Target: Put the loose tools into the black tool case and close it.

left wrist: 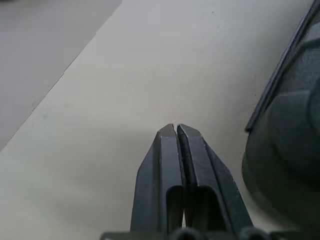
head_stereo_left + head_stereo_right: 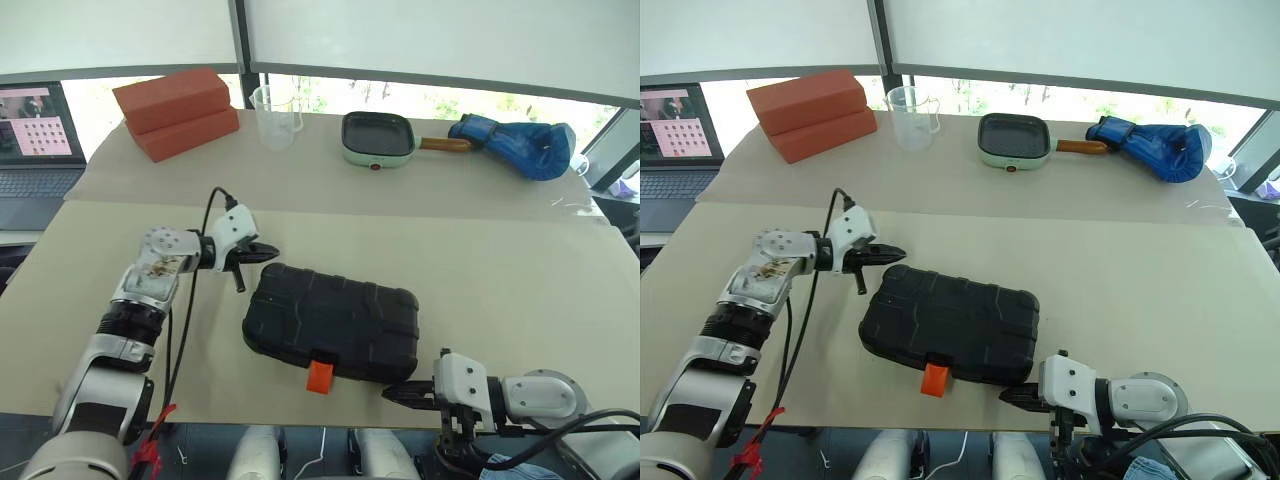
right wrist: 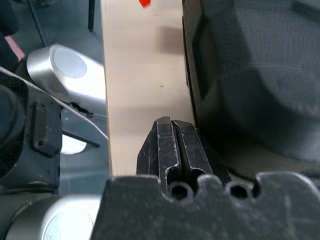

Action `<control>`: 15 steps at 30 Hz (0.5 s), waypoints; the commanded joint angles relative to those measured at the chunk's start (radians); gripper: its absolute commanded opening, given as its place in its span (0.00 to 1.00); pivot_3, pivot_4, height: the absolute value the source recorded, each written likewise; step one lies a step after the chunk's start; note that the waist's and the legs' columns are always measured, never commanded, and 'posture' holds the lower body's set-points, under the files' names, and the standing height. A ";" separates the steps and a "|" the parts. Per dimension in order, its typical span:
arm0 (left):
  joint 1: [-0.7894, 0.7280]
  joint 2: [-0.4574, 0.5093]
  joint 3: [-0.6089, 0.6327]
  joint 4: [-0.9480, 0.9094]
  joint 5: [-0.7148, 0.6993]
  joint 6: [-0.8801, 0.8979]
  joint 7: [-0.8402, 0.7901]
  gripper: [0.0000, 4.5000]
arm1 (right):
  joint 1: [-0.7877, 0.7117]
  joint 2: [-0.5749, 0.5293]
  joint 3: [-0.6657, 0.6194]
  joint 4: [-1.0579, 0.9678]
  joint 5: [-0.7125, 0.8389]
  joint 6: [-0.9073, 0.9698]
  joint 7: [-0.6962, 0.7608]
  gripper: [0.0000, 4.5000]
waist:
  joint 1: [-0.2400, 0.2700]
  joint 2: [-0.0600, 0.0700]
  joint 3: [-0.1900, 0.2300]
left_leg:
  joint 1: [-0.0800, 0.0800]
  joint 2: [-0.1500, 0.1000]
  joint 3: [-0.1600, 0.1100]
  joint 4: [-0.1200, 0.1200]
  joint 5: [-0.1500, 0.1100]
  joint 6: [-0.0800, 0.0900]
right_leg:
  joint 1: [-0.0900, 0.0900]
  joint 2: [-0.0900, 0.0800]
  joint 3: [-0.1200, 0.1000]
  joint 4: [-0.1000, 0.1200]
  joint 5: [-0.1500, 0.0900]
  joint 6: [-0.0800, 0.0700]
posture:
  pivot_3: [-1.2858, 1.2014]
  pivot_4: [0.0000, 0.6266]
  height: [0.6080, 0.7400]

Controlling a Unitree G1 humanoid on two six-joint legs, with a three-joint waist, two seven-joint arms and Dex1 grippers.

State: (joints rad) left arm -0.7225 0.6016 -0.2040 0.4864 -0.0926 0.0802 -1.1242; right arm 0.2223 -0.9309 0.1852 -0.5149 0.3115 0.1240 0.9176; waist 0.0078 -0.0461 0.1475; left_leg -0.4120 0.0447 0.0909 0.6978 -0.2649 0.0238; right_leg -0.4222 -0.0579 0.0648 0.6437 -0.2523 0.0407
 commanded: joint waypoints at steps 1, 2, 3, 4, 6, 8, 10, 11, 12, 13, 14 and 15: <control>0.049 0.035 -0.026 -0.093 0.004 -0.015 -0.090 0.02 | -0.087 0.043 -0.081 0.147 -0.076 -0.060 -0.061 0.00 | -0.006 0.000 0.000 | 0.000 0.000 0.000 0.000 0.000 0.000 | 0.000 0.000 0.000 0.001 0.000 0.000 | 0.52 0.24 1.00; 0.089 0.059 -0.033 -0.155 -0.007 0.013 -0.124 0.02 | -0.131 0.057 -0.103 0.205 -0.085 -0.063 -0.076 0.00 | -0.010 0.000 0.000 | 0.001 0.000 0.001 0.000 0.000 0.000 | 0.000 0.000 0.001 0.001 0.000 0.001 | 0.52 0.24 1.00; 0.123 0.078 -0.032 -0.207 -0.016 0.026 -0.142 0.02 | -0.162 0.069 -0.117 0.244 -0.090 -0.064 -0.084 0.00 | -0.018 0.000 0.000 | 0.002 0.000 0.001 0.000 0.000 0.000 | 0.001 0.000 0.001 0.002 0.001 0.001 | 0.52 0.24 1.00; 0.151 0.094 -0.027 -0.248 -0.027 0.049 -0.151 0.02 | -0.183 0.080 -0.125 0.269 -0.098 -0.069 -0.090 0.00 | -0.019 0.001 0.000 | 0.004 0.000 0.000 0.000 0.000 0.000 | 0.002 0.000 0.003 0.002 0.001 0.001 | 0.52 0.24 1.00; 0.200 0.115 -0.012 -0.314 -0.044 0.084 -0.154 0.02 | -0.211 0.103 -0.128 0.303 -0.124 -0.081 -0.108 0.00 | -0.017 0.001 0.000 | 0.005 0.000 0.000 0.000 0.000 0.000 | 0.002 -0.001 0.003 0.003 0.001 0.001 | 0.52 0.24 1.00; 0.241 0.131 0.007 -0.363 -0.048 0.099 -0.139 0.02 | -0.235 0.123 -0.130 0.320 -0.134 -0.081 -0.112 0.00 | -0.012 0.001 0.000 | 0.005 0.000 0.000 0.000 0.000 0.000 | 0.002 -0.001 0.003 0.003 0.001 0.001 | 0.52 0.24 1.00; 0.268 0.142 0.032 -0.390 -0.047 0.108 -0.115 0.02 | -0.255 0.139 -0.132 0.322 -0.140 -0.075 -0.111 0.00 | -0.010 0.001 0.000 | 0.004 0.001 0.000 -0.001 0.000 0.000 | 0.001 0.000 0.003 0.003 0.001 0.001 | 0.52 0.24 1.00; 0.275 0.149 0.051 -0.396 -0.048 0.112 -0.099 0.02 | -0.259 0.144 -0.136 0.314 -0.134 -0.066 -0.104 0.00 | -0.009 0.001 0.000 | 0.003 0.001 -0.001 0.000 0.000 0.000 | 0.000 0.000 0.003 0.004 0.001 0.001 | 0.52 0.24 1.00; 0.277 0.155 0.069 -0.401 -0.051 0.119 -0.085 0.02 | -0.259 0.147 -0.140 0.304 -0.125 -0.056 -0.095 0.00 | -0.009 0.001 0.000 | 0.003 0.001 -0.001 0.000 0.000 0.000 | 0.000 0.000 0.003 0.004 0.001 0.001 | 0.52 0.24 1.00; 0.270 0.158 0.089 -0.414 -0.063 0.137 -0.072 0.02 | -0.252 0.147 -0.151 0.291 -0.099 -0.045 -0.076 0.00 | -0.009 0.001 0.000 | 0.003 0.001 -0.001 0.000 0.000 0.000 | 0.000 0.000 0.003 0.004 0.001 0.001 | 0.52 0.24 1.00; 0.260 0.159 0.106 -0.431 -0.077 0.161 -0.064 0.02 | -0.244 0.145 -0.162 0.281 -0.074 -0.035 -0.058 0.00 | -0.009 0.001 0.000 | 0.004 0.001 -0.001 0.000 0.000 0.000 | 0.001 0.000 0.003 0.004 0.001 0.001 | 0.52 0.24 1.00; 0.223 0.150 0.130 -0.465 -0.125 0.230 -0.062 0.02 | -0.232 0.140 -0.183 0.276 -0.033 -0.024 -0.028 0.00 | -0.009 0.001 0.000 | 0.004 0.001 -0.001 0.000 0.000 0.000 | 0.001 0.000 0.003 0.004 0.001 0.001 | 0.52 0.24 1.00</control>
State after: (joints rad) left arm -0.4413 0.7480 -0.1348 0.0953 -0.1439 0.2310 -1.2017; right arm -0.0183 -0.7827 0.0616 -0.1909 0.2037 0.0841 0.8489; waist -0.0017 -0.0448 0.1478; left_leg -0.4081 0.0456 0.0889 0.6974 -0.2649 0.0238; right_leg -0.4214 -0.0584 0.0676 0.6477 -0.2512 0.0418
